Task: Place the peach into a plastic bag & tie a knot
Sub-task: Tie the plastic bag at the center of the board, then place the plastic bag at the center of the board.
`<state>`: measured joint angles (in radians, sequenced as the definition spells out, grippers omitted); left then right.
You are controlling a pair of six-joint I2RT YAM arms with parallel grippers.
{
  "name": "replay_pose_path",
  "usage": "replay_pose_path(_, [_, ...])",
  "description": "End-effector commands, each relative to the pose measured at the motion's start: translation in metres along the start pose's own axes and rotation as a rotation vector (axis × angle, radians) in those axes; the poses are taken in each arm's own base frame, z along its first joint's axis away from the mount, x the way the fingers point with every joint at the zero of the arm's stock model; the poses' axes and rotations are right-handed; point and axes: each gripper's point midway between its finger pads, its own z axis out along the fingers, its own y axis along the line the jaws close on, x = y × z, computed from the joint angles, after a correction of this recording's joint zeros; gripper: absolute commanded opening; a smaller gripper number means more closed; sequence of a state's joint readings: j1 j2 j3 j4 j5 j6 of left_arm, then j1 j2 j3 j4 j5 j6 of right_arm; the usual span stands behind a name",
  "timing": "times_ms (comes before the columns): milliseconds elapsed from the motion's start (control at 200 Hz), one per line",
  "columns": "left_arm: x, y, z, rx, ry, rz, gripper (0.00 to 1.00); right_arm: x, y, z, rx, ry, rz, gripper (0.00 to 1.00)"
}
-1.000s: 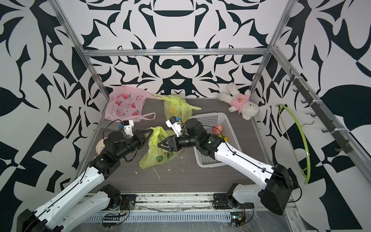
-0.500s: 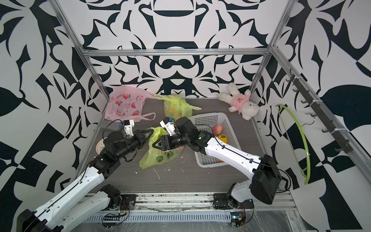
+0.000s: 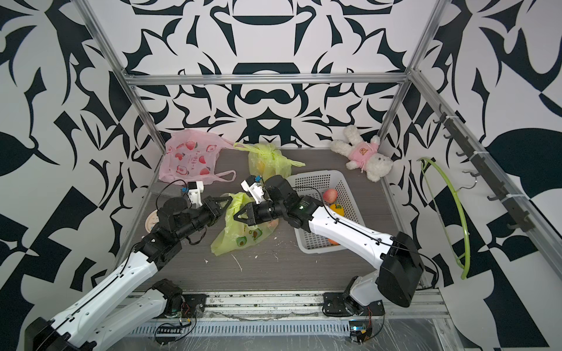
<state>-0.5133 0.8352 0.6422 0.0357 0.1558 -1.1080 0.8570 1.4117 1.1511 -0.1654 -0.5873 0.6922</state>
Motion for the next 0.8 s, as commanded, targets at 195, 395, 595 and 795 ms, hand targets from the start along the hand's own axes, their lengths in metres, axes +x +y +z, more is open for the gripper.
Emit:
replay_pose_path(195, [-0.109, -0.011, -0.018, -0.116, -0.130, 0.138, 0.00, 0.050, -0.032, -0.043, 0.099, -0.066, 0.014, 0.00])
replay_pose_path(395, [-0.196, -0.007, -0.002, -0.194, -0.219, 0.235, 0.00, 0.089, -0.071, -0.051, 0.175, -0.062, 0.062, 0.00])
replay_pose_path(595, [-0.245, -0.028, 0.037, -0.049, -0.195, 0.242, 0.00, 0.088, -0.092, -0.041, 0.249, -0.053, 0.032, 0.00])
replay_pose_path(795, [-0.274, -0.045, 0.073, 0.086, -0.172, 0.262, 0.00, 0.011, -0.136, -0.027, 0.356, -0.093, 0.093, 0.00])
